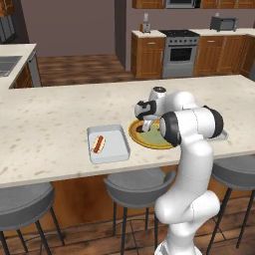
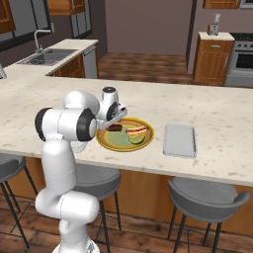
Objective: Place one cooked food and one vegetable from the large plate to each tupperware container.
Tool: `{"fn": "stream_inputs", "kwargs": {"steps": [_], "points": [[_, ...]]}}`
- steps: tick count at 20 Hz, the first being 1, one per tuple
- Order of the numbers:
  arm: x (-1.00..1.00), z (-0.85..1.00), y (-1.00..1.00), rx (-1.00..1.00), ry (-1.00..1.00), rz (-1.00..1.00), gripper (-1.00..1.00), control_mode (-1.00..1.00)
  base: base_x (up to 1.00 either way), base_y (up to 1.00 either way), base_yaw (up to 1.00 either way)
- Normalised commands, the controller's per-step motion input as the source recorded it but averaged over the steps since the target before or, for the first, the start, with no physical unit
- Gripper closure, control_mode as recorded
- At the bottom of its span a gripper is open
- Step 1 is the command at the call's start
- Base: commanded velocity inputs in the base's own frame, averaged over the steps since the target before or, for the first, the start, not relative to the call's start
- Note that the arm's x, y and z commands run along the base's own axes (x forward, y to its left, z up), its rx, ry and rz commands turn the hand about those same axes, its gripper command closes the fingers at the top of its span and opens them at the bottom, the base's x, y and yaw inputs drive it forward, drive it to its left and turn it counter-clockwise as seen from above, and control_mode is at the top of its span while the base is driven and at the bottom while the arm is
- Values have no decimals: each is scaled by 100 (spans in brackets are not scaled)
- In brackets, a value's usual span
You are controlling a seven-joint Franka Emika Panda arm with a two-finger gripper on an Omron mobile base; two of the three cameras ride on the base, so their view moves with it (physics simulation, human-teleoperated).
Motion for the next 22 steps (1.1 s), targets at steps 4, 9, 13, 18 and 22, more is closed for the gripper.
{"fn": "stream_inputs", "kwargs": {"steps": [4, 9, 13, 18, 22], "points": [[48, -5, 5, -13, 5, 6, -100, -100, 0, 0, 0], [19, -2, 5, -5, 4, 5, -100, -100, 0, 0, 0], [0, -9, 7, 0, 6, 10, -100, -100, 0, 0, 0], [9, -15, 0, 0, 2, 13, -100, -100, 0, 0, 0], [6, -13, 0, 0, 0, 17, -100, -100, 0, 0, 0]]}}
